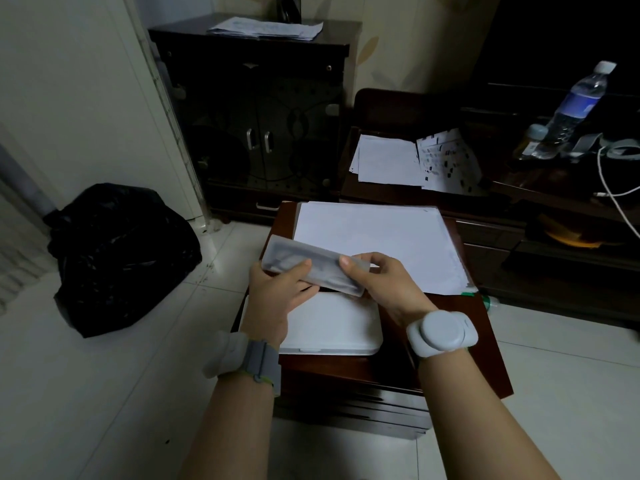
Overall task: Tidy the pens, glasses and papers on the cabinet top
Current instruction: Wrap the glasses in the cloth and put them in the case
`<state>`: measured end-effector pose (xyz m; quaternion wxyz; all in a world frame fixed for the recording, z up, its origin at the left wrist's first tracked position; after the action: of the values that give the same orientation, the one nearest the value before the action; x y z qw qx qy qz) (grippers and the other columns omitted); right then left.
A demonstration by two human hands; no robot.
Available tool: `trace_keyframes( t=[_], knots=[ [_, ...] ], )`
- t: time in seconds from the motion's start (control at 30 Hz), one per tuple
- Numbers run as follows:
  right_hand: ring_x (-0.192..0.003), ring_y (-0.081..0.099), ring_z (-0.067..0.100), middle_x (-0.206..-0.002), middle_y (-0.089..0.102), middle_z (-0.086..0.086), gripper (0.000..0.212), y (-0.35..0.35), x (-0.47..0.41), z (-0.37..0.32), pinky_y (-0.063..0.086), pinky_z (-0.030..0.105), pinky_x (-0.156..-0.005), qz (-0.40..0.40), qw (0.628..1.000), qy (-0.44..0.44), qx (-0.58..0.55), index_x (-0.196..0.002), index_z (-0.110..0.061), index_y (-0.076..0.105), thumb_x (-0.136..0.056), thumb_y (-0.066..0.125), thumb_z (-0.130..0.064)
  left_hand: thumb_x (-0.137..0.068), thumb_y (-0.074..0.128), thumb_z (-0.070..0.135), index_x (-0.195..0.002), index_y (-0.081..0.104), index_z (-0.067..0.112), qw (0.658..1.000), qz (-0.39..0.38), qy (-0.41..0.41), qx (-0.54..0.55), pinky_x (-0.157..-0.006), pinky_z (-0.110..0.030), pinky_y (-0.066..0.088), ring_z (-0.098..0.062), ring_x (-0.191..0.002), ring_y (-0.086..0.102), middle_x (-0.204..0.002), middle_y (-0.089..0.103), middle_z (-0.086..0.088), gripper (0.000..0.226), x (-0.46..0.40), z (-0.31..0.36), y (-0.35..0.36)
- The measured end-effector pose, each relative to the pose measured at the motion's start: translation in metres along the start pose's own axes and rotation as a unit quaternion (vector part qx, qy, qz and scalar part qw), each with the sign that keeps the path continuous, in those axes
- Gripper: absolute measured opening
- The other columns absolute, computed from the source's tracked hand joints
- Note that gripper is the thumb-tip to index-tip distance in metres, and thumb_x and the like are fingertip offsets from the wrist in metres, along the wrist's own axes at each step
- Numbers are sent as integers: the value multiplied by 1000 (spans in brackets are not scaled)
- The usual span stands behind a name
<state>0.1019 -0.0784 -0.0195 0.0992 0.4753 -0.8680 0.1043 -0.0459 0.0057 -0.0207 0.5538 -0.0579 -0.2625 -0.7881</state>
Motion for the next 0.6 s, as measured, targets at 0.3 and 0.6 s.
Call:
trace_keyframes(
  t=[0.3, 0.6],
  knots=[
    [-89, 64, 16, -99, 65, 3, 53, 4, 10, 3, 54, 29, -78, 59, 990, -12, 130, -102, -10, 56, -72, 75, -49, -90, 58, 35, -78, 61, 1, 941, 151, 151, -261, -61, -33, 49, -27, -71, 60, -75, 62, -15, 37, 9, 8, -26],
    [-96, 60, 23, -104, 63, 10, 63, 19, 31, 9, 49, 29, -80, 155, 958, -37, 239, -106, -6, 63, -67, 77, -52, -92, 43, 48, -94, 59, 0, 844, 208, 152, -471, -75, -43, 52, -34, -86, 59, -92, 61, -20, 50, 18, 1, -36]
  ],
)
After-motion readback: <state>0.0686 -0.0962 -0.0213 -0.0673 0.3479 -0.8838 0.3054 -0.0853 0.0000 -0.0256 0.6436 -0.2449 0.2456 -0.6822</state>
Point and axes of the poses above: each hand's wrist, its own x-axis away from the middle knuckle, its own y-axis out of the palm, z = x × y, the point moved 4 cm from there along -x, towards the middle knuckle
